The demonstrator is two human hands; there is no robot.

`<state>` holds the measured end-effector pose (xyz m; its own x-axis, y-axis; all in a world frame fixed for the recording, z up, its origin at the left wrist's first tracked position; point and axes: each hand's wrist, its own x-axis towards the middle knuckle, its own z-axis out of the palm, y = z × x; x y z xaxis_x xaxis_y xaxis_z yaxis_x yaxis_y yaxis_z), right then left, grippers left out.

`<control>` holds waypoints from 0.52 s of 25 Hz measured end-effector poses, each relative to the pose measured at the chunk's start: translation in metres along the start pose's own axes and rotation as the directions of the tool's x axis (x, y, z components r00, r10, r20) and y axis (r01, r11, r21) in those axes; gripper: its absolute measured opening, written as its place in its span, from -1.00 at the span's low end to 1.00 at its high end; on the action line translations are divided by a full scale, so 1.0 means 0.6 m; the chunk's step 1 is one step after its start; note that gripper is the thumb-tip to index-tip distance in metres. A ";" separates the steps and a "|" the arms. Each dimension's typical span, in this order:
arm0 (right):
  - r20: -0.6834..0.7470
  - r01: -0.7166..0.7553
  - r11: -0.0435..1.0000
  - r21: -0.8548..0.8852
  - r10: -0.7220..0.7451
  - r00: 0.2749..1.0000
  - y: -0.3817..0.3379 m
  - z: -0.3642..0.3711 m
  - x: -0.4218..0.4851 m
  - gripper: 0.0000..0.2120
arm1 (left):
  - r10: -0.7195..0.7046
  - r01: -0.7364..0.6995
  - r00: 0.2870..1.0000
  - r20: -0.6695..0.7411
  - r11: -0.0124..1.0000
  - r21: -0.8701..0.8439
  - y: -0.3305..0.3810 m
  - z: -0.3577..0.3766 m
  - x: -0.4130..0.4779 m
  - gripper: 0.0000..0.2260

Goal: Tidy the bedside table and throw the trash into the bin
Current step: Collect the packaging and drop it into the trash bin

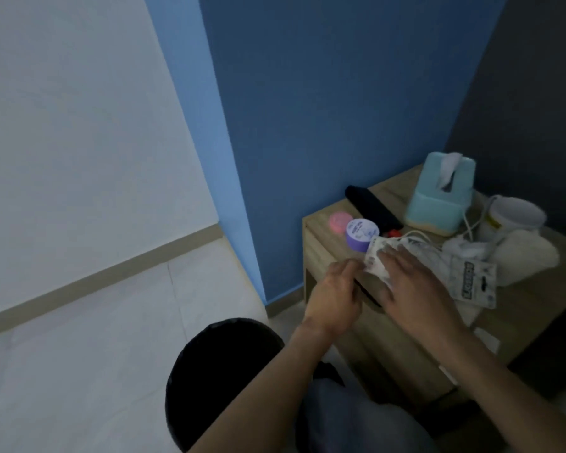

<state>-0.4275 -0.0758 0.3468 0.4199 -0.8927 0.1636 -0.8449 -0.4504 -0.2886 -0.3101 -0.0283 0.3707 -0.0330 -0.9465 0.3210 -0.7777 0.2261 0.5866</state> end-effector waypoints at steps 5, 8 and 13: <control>0.006 -0.131 0.986 -0.107 0.132 0.991 0.118 -0.023 -0.002 -0.47 | -0.072 0.064 0.943 0.325 0.997 0.035 0.019 0.094 0.073 -0.53; 0.069 -0.221 0.966 -0.133 0.231 0.971 0.156 -0.027 -0.007 -0.49 | -0.027 -0.022 0.898 0.439 0.994 0.106 0.040 0.120 0.097 -0.57; 0.216 -0.240 0.969 -0.055 0.246 0.945 0.188 -0.019 -0.012 -0.64 | -0.084 -0.037 0.821 0.565 0.979 0.199 0.026 0.188 0.111 -0.53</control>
<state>-0.5296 -0.1199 0.3235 0.2600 -0.9581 -0.1201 -0.9379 -0.2210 -0.2673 -0.3954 -0.1140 0.3175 -0.3164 -0.9262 -0.2052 -0.8852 0.2105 0.4149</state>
